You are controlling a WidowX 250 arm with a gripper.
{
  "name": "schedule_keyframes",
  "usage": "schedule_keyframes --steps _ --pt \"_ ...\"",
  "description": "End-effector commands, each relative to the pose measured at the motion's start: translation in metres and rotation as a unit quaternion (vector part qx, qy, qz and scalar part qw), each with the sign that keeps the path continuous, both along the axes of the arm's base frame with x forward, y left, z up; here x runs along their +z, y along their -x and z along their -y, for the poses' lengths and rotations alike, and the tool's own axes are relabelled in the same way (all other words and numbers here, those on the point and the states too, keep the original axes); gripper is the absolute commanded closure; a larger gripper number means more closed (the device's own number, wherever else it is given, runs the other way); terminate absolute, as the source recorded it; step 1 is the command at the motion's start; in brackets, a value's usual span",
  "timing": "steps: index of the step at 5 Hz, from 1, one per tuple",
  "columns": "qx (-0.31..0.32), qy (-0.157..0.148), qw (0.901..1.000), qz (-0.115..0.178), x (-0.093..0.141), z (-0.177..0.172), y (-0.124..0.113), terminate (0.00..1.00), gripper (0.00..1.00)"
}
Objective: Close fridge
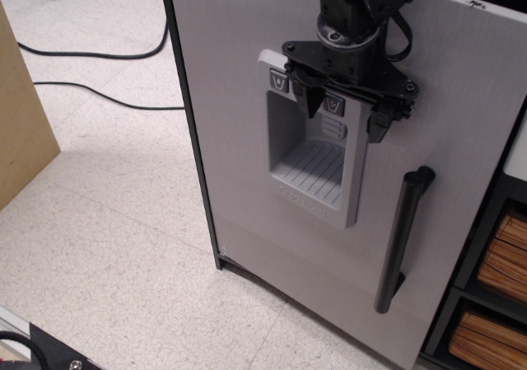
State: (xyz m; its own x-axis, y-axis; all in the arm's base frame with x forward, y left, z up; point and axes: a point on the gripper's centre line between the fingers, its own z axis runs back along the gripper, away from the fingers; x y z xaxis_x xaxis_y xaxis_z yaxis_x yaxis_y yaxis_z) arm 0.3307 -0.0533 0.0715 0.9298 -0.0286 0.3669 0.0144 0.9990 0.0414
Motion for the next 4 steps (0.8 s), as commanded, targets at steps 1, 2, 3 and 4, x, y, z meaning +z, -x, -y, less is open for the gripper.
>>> schedule_keyframes --steps 1,2,3,4 --pt "0.007 0.002 0.9980 0.062 0.021 0.000 -0.022 0.00 0.00" --pt "0.011 0.003 0.9978 0.065 0.021 -0.001 -0.026 0.00 0.00" --pt "0.018 0.008 0.9988 0.045 0.025 -0.004 -0.012 0.00 0.00" --pt "0.017 0.009 0.9998 0.002 0.034 -0.011 0.026 0.00 0.00"
